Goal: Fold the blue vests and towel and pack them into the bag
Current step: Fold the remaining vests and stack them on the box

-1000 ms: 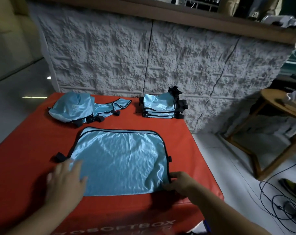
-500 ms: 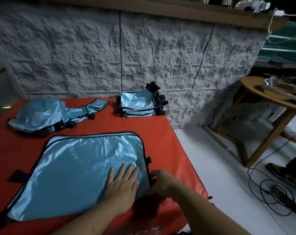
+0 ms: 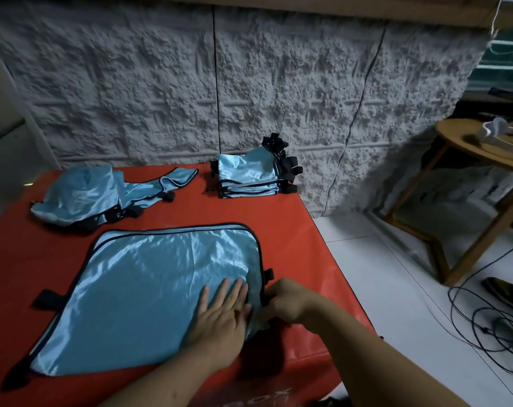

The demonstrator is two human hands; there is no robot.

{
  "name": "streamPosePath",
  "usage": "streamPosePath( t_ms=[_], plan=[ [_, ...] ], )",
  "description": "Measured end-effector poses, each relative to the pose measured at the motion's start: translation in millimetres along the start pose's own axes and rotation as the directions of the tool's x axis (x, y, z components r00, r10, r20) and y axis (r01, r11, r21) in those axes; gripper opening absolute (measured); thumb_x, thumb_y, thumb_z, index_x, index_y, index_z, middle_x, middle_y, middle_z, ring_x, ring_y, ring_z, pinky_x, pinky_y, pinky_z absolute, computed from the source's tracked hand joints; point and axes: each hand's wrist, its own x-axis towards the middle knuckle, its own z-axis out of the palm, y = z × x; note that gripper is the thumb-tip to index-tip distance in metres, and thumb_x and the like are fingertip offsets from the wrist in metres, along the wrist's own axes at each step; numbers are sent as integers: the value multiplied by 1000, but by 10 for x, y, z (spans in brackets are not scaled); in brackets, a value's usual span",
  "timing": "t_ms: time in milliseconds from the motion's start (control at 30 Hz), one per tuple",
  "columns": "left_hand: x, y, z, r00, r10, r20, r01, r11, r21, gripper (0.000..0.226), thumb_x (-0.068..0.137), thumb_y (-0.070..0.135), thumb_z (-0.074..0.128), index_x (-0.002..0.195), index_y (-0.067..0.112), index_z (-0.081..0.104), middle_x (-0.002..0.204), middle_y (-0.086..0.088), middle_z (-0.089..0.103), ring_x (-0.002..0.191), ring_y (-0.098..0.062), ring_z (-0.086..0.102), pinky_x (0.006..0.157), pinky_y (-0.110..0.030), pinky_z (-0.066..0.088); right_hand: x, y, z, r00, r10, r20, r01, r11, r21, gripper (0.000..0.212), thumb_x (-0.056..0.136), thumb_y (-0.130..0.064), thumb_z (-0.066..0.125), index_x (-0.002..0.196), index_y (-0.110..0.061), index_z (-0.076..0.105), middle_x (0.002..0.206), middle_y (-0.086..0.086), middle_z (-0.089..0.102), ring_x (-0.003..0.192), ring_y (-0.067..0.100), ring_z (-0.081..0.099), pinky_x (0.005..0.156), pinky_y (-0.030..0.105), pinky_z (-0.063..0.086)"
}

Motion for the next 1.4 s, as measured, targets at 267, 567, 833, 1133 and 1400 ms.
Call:
streamPosePath(
  t_ms=[267,567,833,1133,1400],
  plan=[
    [-10,26,11,999,50,-11,-50,999,-10,75,84,51,-34,156,43,-13,163,15,-23,151,-18,-25,120,-57,-11,-38,113,-146,979,170,112,-197,934,298,14,102,-15,51,98,-10,64,68,4,48,40,11,40,43,17,29],
    [0,55,-8,999,-4,-38,3,1000,-17,61,100,56,1,158,41,-7,166,14,-13,153,-15,-18,121,-58,-9,54,85,-269,986,150,-71,-166,914,-371,36,82,-27,80,115,-14,70,92,1,60,80,19,55,72,23,44],
    [-23,111,-63,999,-14,-34,12,999,-52,82,80,67,-24,157,40,-14,162,16,-25,151,-13,-26,119,-58,-13,-129,-12,-409,912,410,-1,-331,735,-591,38,81,-33,80,63,-8,58,57,6,57,48,16,51,49,25,42],
    [9,49,-24,998,-22,-53,17,997,-79,62,101,60,14,159,39,15,168,12,7,154,-15,-5,119,-60,-2,-119,60,-451,915,403,-4,-370,836,-406,20,87,-22,71,91,-5,63,80,12,66,62,21,65,59,31,55],
    [296,2,-223,991,-27,-133,14,995,-99,73,91,51,4,157,27,26,163,10,25,153,-14,15,124,-48,6,350,58,-372,976,-167,-142,115,942,-315,51,84,-2,67,127,-28,63,94,-8,67,67,6,58,62,10,46]
  ],
)
